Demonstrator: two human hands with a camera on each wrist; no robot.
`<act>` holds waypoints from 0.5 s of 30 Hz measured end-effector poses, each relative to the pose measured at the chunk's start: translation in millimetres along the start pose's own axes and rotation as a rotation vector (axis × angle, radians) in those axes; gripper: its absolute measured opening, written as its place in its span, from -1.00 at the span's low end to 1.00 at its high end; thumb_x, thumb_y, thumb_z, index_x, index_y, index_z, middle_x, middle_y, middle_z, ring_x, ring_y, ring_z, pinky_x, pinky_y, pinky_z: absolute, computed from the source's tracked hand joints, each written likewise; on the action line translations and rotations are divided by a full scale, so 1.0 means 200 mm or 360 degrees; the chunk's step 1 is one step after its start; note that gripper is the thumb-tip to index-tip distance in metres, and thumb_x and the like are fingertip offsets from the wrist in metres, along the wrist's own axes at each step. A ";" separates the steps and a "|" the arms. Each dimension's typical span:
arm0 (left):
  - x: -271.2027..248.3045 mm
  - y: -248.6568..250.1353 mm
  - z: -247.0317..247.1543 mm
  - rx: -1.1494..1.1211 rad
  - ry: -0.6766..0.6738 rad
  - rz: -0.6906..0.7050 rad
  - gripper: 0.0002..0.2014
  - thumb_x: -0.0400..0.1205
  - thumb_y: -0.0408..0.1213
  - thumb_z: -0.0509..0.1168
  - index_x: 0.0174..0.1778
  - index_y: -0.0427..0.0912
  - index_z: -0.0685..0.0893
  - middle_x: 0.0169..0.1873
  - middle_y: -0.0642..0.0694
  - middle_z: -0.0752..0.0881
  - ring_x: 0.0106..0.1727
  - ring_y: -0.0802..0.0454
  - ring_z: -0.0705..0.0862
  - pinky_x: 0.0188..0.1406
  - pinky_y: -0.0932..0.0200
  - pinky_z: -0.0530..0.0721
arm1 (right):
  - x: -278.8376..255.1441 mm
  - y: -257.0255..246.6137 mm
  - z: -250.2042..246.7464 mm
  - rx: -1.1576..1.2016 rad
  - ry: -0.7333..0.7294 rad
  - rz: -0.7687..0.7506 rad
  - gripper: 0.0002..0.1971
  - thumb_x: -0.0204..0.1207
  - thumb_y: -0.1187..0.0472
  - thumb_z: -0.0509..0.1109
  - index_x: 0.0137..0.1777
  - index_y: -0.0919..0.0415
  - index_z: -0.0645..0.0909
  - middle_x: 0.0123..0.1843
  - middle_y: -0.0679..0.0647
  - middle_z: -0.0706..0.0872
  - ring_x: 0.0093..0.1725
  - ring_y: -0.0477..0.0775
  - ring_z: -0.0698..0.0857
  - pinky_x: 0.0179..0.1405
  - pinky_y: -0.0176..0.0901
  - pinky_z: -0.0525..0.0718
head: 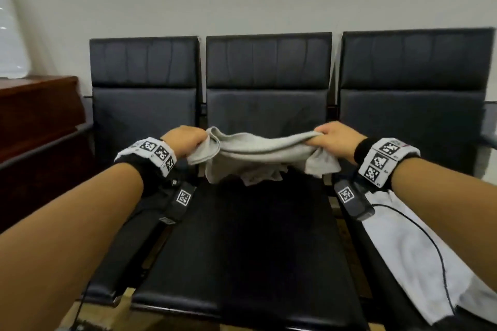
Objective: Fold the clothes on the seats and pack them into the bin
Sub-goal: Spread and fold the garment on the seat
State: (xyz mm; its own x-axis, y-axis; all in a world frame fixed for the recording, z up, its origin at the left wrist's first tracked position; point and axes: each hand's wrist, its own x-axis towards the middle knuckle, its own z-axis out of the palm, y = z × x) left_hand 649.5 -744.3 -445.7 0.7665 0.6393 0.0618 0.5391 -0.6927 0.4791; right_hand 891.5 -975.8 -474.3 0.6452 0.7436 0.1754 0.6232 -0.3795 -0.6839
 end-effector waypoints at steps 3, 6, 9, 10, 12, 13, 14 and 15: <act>-0.14 -0.21 0.29 -0.0159 -0.0378 -0.0104 -0.73 0.63 -0.34 0.18 -0.42 -0.18 0.54 -0.39 -0.13 0.62 -0.37 0.01 0.57 -0.36 0.22 0.50 | -0.18 0.19 0.23 -0.0253 -0.0409 0.0149 -0.67 0.47 0.02 0.54 -0.38 0.19 0.58 -0.42 0.07 0.55 -0.36 -0.02 0.53 -0.37 -0.16 0.44; -0.22 -0.39 0.55 0.0014 -0.0806 -0.0154 -0.80 0.61 -0.39 0.20 -0.20 -0.16 0.73 -0.34 -0.04 0.69 -0.36 0.13 0.63 -0.33 0.27 0.58 | -0.33 0.31 0.41 -0.0450 -0.0848 0.0239 -0.66 0.39 -0.02 0.61 -0.32 0.18 0.58 -0.35 0.05 0.57 -0.31 -0.05 0.55 -0.30 -0.17 0.50; -0.20 -0.53 0.70 0.0306 -0.0945 -0.0034 -0.66 0.55 -0.47 0.20 0.08 -0.03 0.75 0.04 -0.04 0.75 -0.02 0.07 0.70 -0.04 0.24 0.64 | -0.37 0.35 0.47 -0.0290 -0.1170 0.0509 -0.67 0.30 0.05 0.68 -0.02 0.16 0.71 -0.16 0.04 0.72 -0.15 -0.02 0.69 -0.18 -0.10 0.66; -0.18 -0.55 0.71 0.0336 -0.0885 -0.0049 -0.67 0.55 -0.45 0.20 0.06 0.00 0.74 0.10 -0.06 0.73 0.08 0.03 0.69 0.08 0.23 0.63 | -0.35 0.36 0.47 -0.0222 -0.1137 0.0570 -0.65 0.33 0.06 0.67 0.05 0.15 0.71 -0.12 0.04 0.75 -0.13 -0.01 0.73 -0.18 -0.13 0.65; -0.11 -0.57 0.74 0.0303 -0.0741 -0.0101 -0.76 0.56 -0.41 0.26 -0.05 0.03 0.73 0.10 -0.10 0.72 0.08 -0.04 0.69 0.17 0.16 0.64 | -0.27 0.39 0.49 -0.0130 -0.0841 0.0587 -0.72 0.40 0.05 0.61 0.00 0.18 0.71 -0.12 0.06 0.76 -0.13 -0.01 0.74 -0.22 -0.16 0.61; -0.07 -0.59 0.75 0.0260 -0.0672 -0.0127 -0.79 0.56 -0.40 0.29 -0.08 0.00 0.74 0.07 -0.13 0.73 0.05 -0.07 0.70 0.16 0.13 0.67 | -0.22 0.42 0.50 -0.0116 -0.0654 0.0593 -0.76 0.43 0.05 0.59 -0.06 0.20 0.71 -0.13 0.10 0.76 -0.14 0.01 0.74 -0.23 -0.15 0.61; -0.03 -0.60 0.76 0.0201 -0.0604 -0.0166 -0.82 0.55 -0.40 0.31 -0.10 -0.04 0.76 0.03 -0.14 0.74 0.05 -0.10 0.72 0.14 0.11 0.69 | -0.17 0.45 0.51 -0.0119 -0.0491 0.0606 -0.77 0.45 0.07 0.57 -0.09 0.24 0.72 -0.11 0.18 0.77 -0.15 0.06 0.73 -0.22 -0.12 0.62; 0.02 -0.62 0.78 0.0142 -0.0542 -0.0213 -0.83 0.54 -0.41 0.32 -0.13 -0.07 0.76 -0.04 -0.14 0.75 0.06 -0.13 0.73 0.12 0.08 0.71 | -0.11 0.49 0.53 -0.0135 -0.0369 0.0632 -0.75 0.46 0.08 0.55 -0.08 0.30 0.73 -0.07 0.26 0.79 -0.14 0.11 0.73 -0.21 -0.08 0.64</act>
State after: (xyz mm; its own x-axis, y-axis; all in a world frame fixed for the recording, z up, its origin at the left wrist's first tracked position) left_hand 641.2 -708.1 -642.1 0.7513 0.5887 -0.2982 0.6591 -0.6465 0.3841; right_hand 891.8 -971.0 -619.9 0.7315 0.6312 -0.2578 0.3878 -0.6962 -0.6041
